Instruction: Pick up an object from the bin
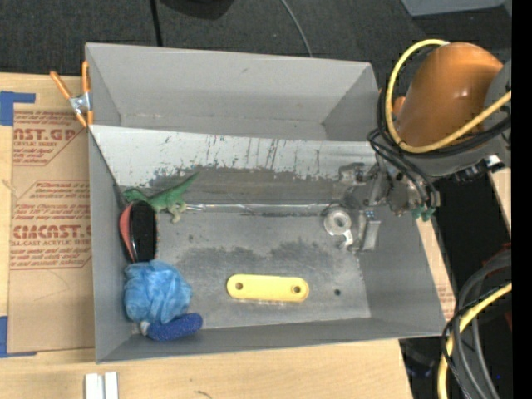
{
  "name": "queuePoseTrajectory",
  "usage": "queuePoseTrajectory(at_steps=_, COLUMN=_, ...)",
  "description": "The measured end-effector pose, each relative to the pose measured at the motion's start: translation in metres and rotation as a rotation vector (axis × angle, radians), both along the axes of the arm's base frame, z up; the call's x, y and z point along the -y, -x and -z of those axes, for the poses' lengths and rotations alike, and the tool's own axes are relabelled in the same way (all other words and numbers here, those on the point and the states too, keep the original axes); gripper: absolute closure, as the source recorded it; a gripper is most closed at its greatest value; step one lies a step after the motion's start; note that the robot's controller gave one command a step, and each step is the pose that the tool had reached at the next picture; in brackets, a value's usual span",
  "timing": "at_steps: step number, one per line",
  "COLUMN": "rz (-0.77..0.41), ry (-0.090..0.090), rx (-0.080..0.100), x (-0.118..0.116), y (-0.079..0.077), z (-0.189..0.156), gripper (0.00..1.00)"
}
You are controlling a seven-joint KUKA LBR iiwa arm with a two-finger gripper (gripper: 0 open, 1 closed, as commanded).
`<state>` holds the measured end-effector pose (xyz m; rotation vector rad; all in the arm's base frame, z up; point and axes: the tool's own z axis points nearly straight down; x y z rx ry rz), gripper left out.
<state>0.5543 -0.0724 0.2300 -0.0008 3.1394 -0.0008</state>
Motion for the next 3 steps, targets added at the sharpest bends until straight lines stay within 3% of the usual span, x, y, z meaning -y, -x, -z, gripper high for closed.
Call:
queuePoseTrajectory(at_steps=1, rz=-0.084, ry=0.002, rx=0.008, x=-0.01, y=0.011, z=0.02, gripper=0.0)
queuePoseTrajectory(at_steps=2, rz=-0.194, ry=0.001, rx=0.003, x=-0.032, y=0.012, z=0.072, gripper=0.0)
queuePoseTrajectory(at_steps=3, rz=-0.11, ry=0.0, rx=0.007, x=-0.042, y=0.04, z=0.12, gripper=0.0)
